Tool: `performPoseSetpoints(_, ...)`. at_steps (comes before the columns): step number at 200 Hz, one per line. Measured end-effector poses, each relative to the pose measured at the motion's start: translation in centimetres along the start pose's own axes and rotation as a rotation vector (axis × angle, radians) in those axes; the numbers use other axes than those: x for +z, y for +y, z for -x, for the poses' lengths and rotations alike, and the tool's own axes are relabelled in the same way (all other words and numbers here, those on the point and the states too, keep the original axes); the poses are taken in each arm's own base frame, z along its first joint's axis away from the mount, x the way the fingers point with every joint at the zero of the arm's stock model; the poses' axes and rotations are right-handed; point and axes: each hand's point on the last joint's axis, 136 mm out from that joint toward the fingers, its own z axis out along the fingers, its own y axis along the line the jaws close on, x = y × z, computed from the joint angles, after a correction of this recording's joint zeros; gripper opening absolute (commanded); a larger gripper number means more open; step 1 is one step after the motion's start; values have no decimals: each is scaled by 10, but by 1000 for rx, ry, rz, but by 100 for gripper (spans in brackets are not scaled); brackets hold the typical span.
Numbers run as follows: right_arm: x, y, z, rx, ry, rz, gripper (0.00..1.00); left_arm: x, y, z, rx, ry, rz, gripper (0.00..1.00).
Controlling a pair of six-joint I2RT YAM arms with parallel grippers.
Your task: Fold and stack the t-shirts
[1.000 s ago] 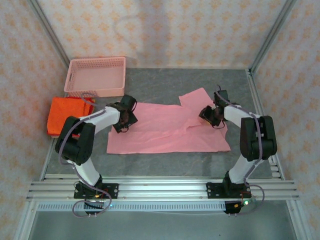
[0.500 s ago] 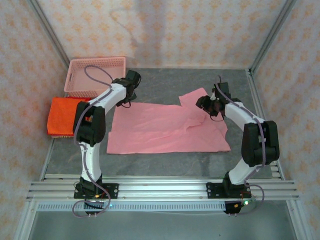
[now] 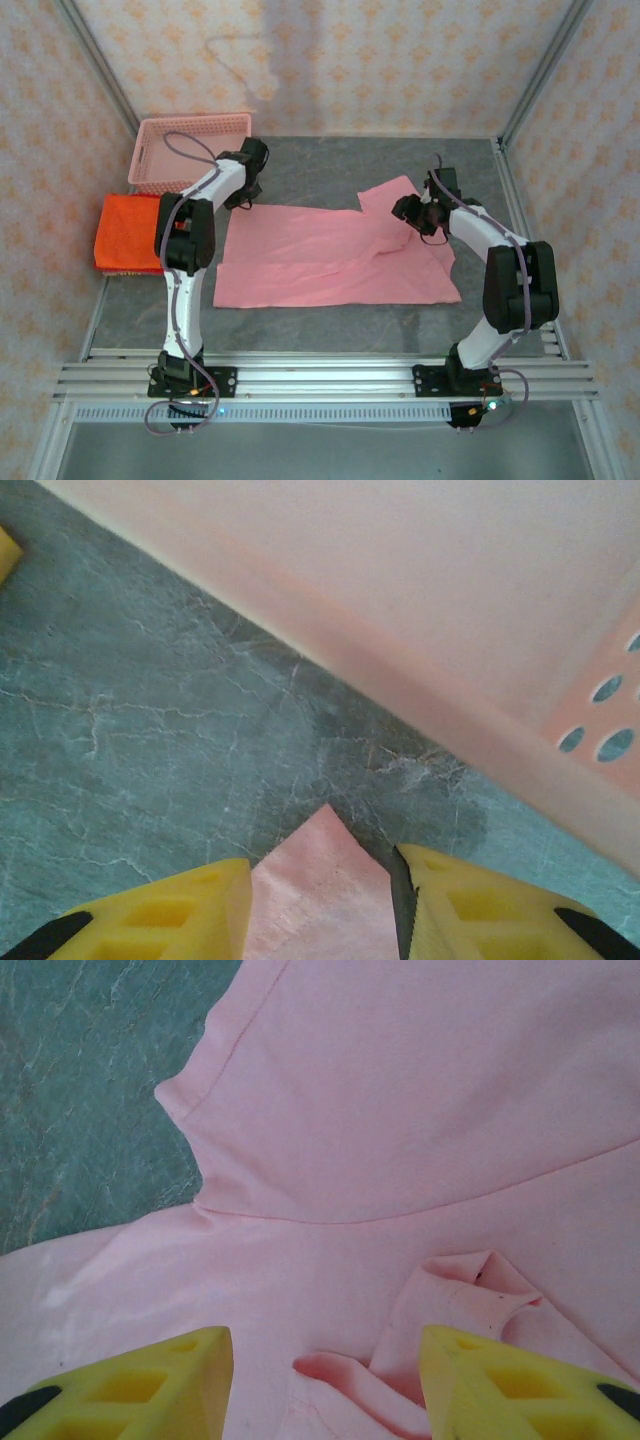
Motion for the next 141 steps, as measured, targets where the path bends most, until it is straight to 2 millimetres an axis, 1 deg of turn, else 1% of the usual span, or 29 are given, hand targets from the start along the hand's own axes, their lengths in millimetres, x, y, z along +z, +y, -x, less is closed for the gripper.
performPoseSetpoints(78,0,0,0,0,0,0,53,17,3,-19,19,52,18,41)
performPoseSetpoints(95,0,0,0,0,0,0,53,19,2,-19,17,49,14,40)
performPoseSetpoints(111,0,0,0,0,0,0,53,20,1,-19,10,45,8,34)
performPoseSetpoints(141,0,0,0,1,0,0,53,21,-1,-17,-4,41,-7,18)
